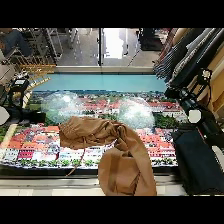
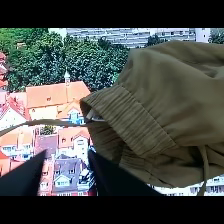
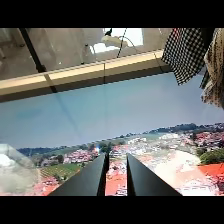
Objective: Fold the clothes and pants, and hang the long-sleeved shirts on hangers.
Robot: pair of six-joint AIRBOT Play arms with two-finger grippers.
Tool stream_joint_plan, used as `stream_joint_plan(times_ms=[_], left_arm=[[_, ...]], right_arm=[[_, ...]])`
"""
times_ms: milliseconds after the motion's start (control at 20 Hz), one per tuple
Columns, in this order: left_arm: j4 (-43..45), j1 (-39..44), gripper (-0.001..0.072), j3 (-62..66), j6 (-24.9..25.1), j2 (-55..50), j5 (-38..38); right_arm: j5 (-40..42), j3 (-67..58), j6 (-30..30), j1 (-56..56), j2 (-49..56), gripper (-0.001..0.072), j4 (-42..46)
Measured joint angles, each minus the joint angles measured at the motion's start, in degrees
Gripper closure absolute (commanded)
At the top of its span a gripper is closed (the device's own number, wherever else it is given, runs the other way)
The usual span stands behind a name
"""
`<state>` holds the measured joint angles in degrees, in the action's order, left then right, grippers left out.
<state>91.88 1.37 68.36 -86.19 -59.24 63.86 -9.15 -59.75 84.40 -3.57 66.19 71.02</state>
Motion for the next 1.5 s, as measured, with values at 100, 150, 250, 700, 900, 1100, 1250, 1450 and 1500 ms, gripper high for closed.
stream_joint_plan(times_ms=[100,150,250,700,900,1100,1250,1450,1500], left_arm=[[-1.9,0.0,-0.0004,0.0,-0.1,0.0,-0.5],[-3.0,0.0,-0.0004,0.0,-0.1,0.0,-0.7],[-7.3,0.0,-0.0003,0.0,1.1,0.0,-0.8],[-30.3,-2.4,-0.0005,0.0,12.0,-10.5,5.0],[-32.9,-5.8,-0.0005,0.0,13.8,-17.9,6.8],[-33.9,-6.9,-0.0005,0.0,17.1,-24.7,7.1],[-34.6,-6.1,0.0072,0.0,18.5,-29.3,5.3],[-39.0,-4.2,0.0677,0.0,20.5,-33.6,2.7],[-40.7,-3.7,0.0691,0.0,21.0,-34.1,1.9]], right_arm=[[-0.4,-0.1,0.6,0.0,-0.1,0.0564,-3.6],[-1.7,-0.3,1.0,0.0,-0.5,0.0559,-5.3],[-5.2,-0.8,1.0,0.0,-1.9,0.0554,-7.0],[-41.2,-4.4,-6.8,-0.3,-13.5,0.0299,0.4],[-56.5,1.1,-7.6,-0.3,-14.7,0.0123,0.5],[-61.7,11.2,-10.1,-0.3,-14.9,0.0089,-7.2],[-64.7,18.6,-11.6,-0.2,-14.8,0.0057,-11.8],[-65.9,27.5,-13.5,5.3,-14.5,0.0109,-14.2],[-64.6,29.0,-13.1,8.1,-14.1,0.0271,-13.0]])
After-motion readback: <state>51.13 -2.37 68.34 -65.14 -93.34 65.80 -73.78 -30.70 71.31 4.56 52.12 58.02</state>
